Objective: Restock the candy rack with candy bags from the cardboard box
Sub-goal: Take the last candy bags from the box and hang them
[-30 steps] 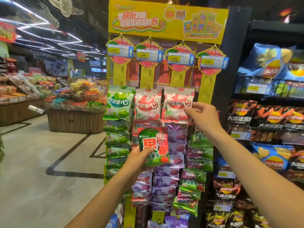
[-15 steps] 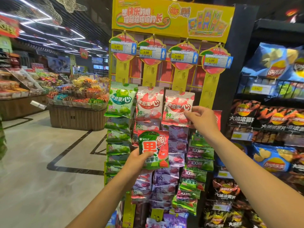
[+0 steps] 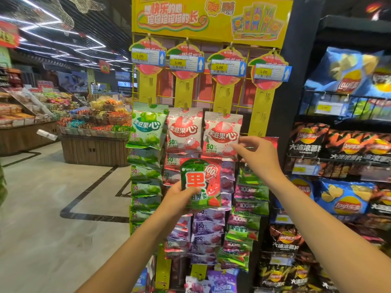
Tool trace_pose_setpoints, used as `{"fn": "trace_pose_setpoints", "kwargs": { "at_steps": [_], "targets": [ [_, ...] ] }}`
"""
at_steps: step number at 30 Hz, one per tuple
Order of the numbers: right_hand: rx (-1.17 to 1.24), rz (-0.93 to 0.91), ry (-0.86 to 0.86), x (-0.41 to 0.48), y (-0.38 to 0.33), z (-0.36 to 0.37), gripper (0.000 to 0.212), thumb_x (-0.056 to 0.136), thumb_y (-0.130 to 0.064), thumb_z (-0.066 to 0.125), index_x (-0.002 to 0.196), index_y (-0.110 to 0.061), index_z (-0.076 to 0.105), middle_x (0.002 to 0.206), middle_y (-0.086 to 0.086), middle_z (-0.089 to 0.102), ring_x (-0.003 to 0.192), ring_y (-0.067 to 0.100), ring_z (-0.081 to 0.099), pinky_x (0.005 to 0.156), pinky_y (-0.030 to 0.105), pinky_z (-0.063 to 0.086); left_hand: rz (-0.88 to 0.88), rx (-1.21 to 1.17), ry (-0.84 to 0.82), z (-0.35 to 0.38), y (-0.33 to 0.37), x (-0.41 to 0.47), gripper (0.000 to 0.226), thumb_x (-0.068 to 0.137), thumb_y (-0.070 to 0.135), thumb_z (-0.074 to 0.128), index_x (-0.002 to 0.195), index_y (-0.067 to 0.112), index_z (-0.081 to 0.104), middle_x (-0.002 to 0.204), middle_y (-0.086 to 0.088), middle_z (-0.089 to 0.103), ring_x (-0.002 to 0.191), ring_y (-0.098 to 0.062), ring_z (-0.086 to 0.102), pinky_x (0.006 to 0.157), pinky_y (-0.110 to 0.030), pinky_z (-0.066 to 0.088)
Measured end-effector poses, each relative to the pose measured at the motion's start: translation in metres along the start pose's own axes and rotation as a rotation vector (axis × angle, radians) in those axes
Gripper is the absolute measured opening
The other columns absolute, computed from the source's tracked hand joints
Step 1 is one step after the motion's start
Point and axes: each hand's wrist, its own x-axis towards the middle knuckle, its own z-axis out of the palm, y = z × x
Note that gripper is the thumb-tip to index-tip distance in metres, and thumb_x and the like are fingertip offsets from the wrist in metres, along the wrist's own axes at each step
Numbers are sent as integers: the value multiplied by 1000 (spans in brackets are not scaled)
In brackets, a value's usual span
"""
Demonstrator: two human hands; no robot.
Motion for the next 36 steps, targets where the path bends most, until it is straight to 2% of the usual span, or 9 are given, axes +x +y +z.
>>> {"fn": "trace_pose_setpoints", "kwargs": {
  "at_steps": [5,8,12,17,21,25,30,33,36],
  "targets": [
    [30,28,-3,-2,11,-16,31,86,-42,80,111,-26,74,95,-10,74,86,10,73,78,44,63,43,0,-70,28,22,8,15,99,9,65,113,15,66,101,-2,75,77,-16,74,66,-34,61],
    [31,29,-13,-4,18,-28,26,90,-35,76,113,-22,73,96,-6,74,79,9,73,72,39,64,71,-5,-105,46,34,14,17,99,9,65,115,14,66,105,-3,77,84,-18,75,71,-37,64],
    [101,61,-32,-6,27,-43,20,96,-33,70,112,-20,74,100,0,74,84,14,74,66,31,63,107,13,-134,74,50,22,14,100,11,64,112,18,68,109,-2,76,96,-21,73,92,-55,61],
    [252,114,-96,-11,32,-61,18,100,-40,62,108,-28,71,101,-3,74,91,13,69,72,30,55,167,18,-185,112,68,31,24,103,14,62,127,17,63,114,0,74,95,-12,73,78,-41,66],
    [265,108,-87,-1,35,-73,20,91,-39,74,109,-30,72,103,-5,76,95,13,72,78,35,56,185,29,-199,136,85,40,28,103,8,54,129,15,61,121,-10,72,101,-22,71,84,-48,64],
    [339,89,-49,17,32,-86,20,92,-19,76,110,-17,70,96,4,79,85,17,77,79,36,61,207,-6,-198,155,103,49,21,103,4,50,112,18,63,101,-5,72,88,-21,72,78,-45,63],
    [308,88,13,38,30,-96,32,90,-30,78,115,-20,61,92,2,78,84,12,76,76,32,58,250,51,-192,164,119,59,15,106,9,53,108,18,65,100,-5,76,92,-22,73,88,-48,60],
    [291,87,26,38,32,-97,31,90,-33,78,113,-23,59,90,0,78,83,11,76,74,30,57,256,67,-178,166,118,62,12,107,13,54,112,15,65,107,-9,76,95,-23,74,86,-45,61],
    [299,87,-3,32,39,-95,30,90,-29,78,112,-20,60,88,2,79,82,15,77,76,36,61,234,60,-178,166,108,62,13,108,11,53,115,12,64,110,-12,74,97,-25,73,85,-45,62]
  ]
}}
